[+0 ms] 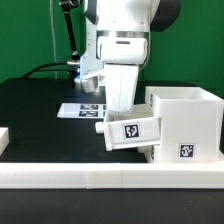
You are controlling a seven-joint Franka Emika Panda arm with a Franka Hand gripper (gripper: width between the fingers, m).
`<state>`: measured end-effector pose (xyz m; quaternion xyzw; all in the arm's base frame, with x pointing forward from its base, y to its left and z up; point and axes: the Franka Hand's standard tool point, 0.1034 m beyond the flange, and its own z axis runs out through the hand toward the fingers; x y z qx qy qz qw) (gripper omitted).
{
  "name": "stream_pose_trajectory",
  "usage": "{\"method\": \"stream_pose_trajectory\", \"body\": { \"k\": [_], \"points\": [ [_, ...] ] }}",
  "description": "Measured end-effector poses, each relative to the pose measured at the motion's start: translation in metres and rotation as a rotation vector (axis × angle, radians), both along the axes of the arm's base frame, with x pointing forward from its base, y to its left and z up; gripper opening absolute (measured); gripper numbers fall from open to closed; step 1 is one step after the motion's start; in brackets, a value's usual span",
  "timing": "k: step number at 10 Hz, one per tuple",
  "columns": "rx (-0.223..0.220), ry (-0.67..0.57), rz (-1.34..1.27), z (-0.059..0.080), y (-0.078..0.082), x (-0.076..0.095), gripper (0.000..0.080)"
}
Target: Assemble drawer
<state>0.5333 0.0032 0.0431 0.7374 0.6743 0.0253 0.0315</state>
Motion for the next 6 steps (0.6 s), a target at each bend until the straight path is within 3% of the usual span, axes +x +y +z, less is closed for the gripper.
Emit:
{"method": "stream_pose_trajectory", "body": {
  "k": [6],
  "points": [
    [-0.001,-0.008,-0.007,-0.0001,-0.0005,0.0017,0.0041]
  ]
}}
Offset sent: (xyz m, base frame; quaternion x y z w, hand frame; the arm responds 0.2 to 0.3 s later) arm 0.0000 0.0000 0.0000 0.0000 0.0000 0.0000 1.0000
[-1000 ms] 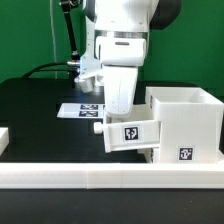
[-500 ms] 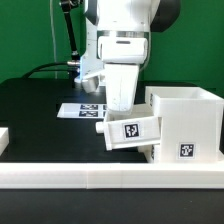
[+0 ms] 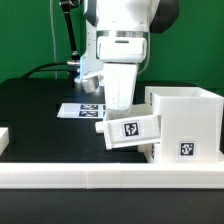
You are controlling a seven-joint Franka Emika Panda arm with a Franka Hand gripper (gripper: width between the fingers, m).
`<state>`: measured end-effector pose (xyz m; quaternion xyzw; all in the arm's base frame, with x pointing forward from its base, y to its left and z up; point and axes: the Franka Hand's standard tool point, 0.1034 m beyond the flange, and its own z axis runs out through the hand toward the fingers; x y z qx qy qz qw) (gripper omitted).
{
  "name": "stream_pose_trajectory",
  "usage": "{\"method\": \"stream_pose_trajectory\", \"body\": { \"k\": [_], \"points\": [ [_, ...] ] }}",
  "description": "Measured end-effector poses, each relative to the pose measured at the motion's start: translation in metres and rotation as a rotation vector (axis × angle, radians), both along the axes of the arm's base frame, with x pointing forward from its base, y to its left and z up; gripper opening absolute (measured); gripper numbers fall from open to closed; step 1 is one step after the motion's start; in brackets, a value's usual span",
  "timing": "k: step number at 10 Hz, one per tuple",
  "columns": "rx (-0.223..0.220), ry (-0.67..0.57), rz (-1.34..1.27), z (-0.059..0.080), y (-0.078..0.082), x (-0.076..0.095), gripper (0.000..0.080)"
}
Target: Assemble drawer
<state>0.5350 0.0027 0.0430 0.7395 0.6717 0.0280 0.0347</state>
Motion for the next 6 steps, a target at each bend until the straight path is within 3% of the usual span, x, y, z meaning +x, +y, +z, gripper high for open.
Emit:
{"method": "stream_pose_trajectory", "body": {
  "k": [2,6],
  "points": [
    [-0.033,0.055,0.029,0.0015,0.0014,0.0079,0.0041],
    [-0.039,0.067,-0.007,0.0019,0.0048,0.0065,0.0041]
  ]
}}
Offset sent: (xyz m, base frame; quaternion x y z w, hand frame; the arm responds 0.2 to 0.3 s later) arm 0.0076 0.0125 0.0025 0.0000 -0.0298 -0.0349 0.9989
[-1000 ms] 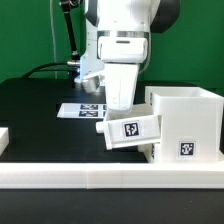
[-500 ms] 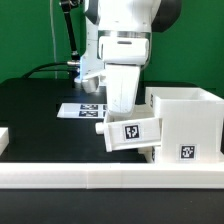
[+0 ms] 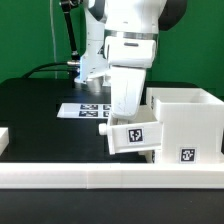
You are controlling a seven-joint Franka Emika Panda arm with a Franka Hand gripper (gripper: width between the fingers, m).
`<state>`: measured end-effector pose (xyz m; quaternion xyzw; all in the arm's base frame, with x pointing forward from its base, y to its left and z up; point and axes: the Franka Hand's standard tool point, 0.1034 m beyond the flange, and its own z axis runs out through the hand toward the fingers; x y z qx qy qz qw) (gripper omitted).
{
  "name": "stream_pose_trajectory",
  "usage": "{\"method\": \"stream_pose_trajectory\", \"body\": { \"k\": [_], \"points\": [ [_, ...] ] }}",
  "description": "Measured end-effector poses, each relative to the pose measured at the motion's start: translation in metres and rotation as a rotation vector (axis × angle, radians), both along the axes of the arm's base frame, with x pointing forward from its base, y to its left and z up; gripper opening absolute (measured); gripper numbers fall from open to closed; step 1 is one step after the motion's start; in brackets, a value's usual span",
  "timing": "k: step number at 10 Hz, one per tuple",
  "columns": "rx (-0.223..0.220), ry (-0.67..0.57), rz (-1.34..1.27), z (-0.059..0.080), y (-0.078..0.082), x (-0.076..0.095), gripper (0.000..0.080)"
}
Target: Assemble drawer
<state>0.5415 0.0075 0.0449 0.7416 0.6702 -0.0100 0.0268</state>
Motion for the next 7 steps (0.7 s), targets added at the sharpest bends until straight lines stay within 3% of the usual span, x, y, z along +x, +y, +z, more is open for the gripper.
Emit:
{"method": "stream_pose_trajectory", "body": {
  "k": [7],
  "points": [
    [-0.013,0.023,0.023,0.0014,-0.0005,0.0015,0.0042]
  ]
}}
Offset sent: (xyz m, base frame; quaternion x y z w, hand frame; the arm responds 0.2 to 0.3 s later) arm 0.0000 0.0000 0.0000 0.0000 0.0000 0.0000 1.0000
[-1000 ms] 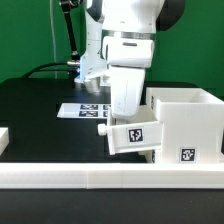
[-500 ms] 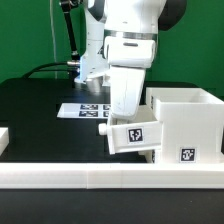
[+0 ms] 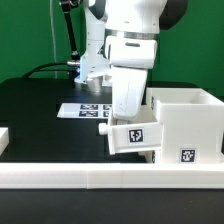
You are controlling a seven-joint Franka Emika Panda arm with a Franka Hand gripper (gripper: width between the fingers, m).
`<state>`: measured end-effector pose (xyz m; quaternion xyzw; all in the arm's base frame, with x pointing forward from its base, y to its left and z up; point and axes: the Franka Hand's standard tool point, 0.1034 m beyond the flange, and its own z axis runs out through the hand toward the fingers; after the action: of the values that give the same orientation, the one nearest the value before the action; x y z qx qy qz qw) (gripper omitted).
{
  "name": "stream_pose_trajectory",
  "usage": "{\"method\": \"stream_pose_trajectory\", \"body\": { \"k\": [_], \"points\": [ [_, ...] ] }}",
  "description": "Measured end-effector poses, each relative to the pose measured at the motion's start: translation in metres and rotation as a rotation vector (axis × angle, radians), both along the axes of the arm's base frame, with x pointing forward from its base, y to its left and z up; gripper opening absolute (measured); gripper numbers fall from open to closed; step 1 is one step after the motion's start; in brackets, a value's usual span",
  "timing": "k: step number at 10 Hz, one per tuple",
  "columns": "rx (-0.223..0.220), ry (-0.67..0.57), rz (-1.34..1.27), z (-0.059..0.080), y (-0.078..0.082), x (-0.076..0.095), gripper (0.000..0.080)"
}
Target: Assemble drawer
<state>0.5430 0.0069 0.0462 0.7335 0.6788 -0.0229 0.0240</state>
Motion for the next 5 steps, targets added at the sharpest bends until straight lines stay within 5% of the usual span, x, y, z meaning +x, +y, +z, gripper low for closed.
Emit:
{"method": "stream_pose_trajectory", "body": {
  "k": [5],
  "points": [
    [-0.017,-0.013,-0.021,0.0000,0.0025,-0.0005,0.0042]
  ]
}}
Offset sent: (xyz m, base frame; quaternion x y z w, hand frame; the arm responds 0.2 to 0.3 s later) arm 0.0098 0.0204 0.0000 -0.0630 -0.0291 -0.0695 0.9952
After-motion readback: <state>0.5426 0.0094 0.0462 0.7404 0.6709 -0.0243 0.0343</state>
